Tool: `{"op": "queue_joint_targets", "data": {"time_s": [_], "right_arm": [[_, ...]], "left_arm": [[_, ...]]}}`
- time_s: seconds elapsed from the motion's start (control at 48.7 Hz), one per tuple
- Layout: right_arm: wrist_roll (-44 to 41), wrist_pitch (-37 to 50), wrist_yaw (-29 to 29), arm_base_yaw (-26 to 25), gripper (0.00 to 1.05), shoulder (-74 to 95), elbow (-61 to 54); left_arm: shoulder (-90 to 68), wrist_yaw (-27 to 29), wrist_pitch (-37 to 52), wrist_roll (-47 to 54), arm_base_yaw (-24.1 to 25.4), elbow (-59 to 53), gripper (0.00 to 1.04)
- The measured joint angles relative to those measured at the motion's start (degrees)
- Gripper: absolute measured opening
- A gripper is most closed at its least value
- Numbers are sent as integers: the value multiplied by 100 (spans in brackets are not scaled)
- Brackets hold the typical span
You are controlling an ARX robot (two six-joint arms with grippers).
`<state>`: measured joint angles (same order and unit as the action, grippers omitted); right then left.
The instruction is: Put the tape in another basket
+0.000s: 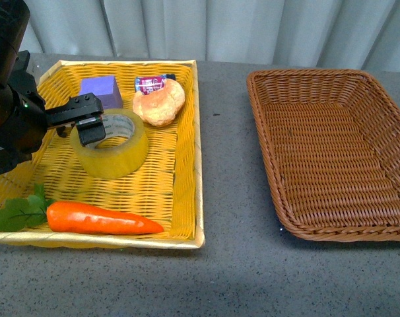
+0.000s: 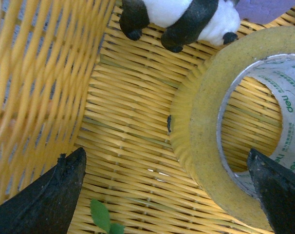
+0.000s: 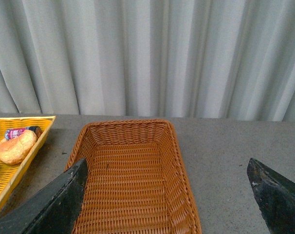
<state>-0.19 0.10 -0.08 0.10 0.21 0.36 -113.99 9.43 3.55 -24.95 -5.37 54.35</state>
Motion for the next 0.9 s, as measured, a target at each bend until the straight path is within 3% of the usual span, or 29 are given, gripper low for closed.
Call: {"op": "queue_joint_targets", "data": {"time_s": [0.246,0.534,0.698,0.801,0.904], "right_arm": [[0,0,0,0,96,0,0],[0,0,0,0,96,0,0],[0,0,0,0,96,0,0],[0,0,0,0,96,0,0],[0,0,0,0,96,0,-2]], "left_arm": [[-162,33,-74,-111,-61,214,98],[-262,92,-254,-238,-111,352,55],[-262,92,-238,-420,-120,385,24],[-262,28,-238,-450,-118,413,15],[-262,37,-238,-485,-120,413,14]]}}
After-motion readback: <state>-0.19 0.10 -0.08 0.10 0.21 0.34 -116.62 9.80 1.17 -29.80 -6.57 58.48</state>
